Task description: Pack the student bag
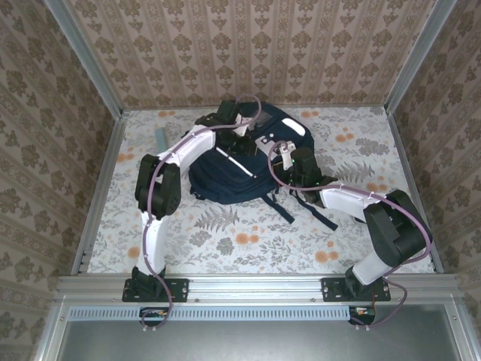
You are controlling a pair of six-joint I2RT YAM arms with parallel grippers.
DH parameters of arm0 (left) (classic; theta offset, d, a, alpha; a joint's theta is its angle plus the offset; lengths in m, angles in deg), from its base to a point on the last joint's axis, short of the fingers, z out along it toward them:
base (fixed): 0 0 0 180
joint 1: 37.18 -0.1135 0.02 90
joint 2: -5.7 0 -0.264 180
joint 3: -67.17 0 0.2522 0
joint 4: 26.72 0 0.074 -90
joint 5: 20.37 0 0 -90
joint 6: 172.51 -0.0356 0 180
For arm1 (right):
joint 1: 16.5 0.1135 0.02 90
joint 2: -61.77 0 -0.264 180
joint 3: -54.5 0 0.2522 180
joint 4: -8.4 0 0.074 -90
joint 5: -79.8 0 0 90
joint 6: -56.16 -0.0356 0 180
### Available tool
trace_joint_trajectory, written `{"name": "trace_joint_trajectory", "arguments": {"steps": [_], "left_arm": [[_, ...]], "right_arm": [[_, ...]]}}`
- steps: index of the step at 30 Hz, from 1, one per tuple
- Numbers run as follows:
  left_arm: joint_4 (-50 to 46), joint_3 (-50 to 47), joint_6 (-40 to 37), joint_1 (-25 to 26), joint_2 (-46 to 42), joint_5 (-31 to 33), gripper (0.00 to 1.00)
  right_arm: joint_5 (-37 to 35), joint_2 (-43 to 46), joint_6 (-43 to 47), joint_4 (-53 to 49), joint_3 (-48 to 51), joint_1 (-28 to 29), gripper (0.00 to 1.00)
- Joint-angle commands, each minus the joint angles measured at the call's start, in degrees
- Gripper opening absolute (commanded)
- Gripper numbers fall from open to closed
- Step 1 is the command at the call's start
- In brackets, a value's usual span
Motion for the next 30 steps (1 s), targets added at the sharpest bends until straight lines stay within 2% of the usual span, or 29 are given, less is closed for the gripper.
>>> {"name": "trace_joint_trajectory", "arguments": {"steps": [1,3,9,18,30], "left_arm": [[2.3,-2.3,-2.0,2.1,-1.5,-3.6,0.17],[4.0,-3.2,-0.9,2.8,-1.3,-3.9,0.13],[1.5,-2.6,2.3,3.6,3.3,-2.8,0.00],[0.2,-0.6,12.2,4.2,9.1,2.4,0.00],[1.6,-0.8,17.4,4.1,10.8,4.3,0.00]], "right_arm": [[3.6,2.1,1.0,1.6,-0.6,0.7,0.00],[3.5,2.0,1.0,1.5,-0.6,0.6,0.00],[4.2,1.6,1.5,2.2,-0.4,0.6,0.00],[12.8,1.9,7.9,4.7,2.7,2.1,0.00],[21.3,-1.6,7.8,4.1,1.0,5.4,0.00]]}}
